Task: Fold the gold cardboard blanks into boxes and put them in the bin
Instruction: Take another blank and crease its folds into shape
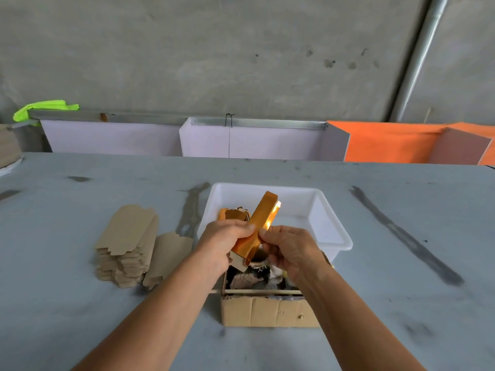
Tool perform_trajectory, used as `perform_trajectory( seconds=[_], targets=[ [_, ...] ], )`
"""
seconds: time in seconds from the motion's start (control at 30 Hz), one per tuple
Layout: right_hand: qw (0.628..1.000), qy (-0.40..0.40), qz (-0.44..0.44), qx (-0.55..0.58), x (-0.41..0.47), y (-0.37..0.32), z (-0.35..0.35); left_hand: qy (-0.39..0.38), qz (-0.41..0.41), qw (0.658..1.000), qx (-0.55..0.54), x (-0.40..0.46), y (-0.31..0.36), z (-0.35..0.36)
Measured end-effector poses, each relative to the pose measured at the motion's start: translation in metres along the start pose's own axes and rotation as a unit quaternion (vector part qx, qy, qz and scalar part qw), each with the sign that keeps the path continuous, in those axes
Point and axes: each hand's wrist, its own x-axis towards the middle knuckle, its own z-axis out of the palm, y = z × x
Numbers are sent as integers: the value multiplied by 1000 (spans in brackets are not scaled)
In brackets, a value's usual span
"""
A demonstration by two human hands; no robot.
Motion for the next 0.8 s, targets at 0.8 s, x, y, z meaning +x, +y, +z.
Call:
perform_trajectory(
  seconds=[0.8],
  targets=[
    [874, 122, -88, -462, 134, -3, 56, 146, 83, 984, -62, 58, 12, -31]
  ],
)
